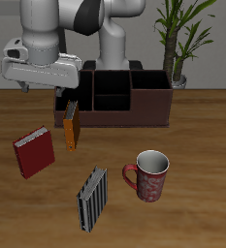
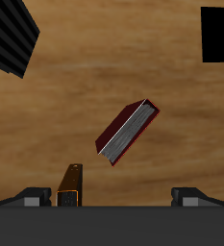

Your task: Place the red book into the back desk caddy's left compartment

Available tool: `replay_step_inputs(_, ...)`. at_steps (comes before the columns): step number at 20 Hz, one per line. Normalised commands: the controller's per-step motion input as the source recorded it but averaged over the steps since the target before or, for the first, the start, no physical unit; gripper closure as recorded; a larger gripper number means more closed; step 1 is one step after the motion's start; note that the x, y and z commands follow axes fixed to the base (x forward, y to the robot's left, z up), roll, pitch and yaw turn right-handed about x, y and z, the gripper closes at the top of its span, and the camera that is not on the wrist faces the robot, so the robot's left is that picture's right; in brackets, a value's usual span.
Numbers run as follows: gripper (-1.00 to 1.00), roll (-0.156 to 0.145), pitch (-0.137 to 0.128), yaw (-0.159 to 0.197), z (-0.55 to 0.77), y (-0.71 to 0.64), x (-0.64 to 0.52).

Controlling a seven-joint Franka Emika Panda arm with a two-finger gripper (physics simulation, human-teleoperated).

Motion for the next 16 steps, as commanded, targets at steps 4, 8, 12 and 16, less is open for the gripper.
replay_step_inputs(4,-1.00,-0.029,-0.022,-0.026,-0.08,-0.24,0.05)
replay_step_inputs(8,-1.00,-0.016,-0.080,-0.118,-0.12,-0.18,0.12)
replay_step_inputs(12,-1.00,0.015,-0.017,-0.086,-0.26,0.04,0.08)
replay_step_inputs(16,-1.00,0.028,-0.009,-0.079,-0.35,0.02,0.10)
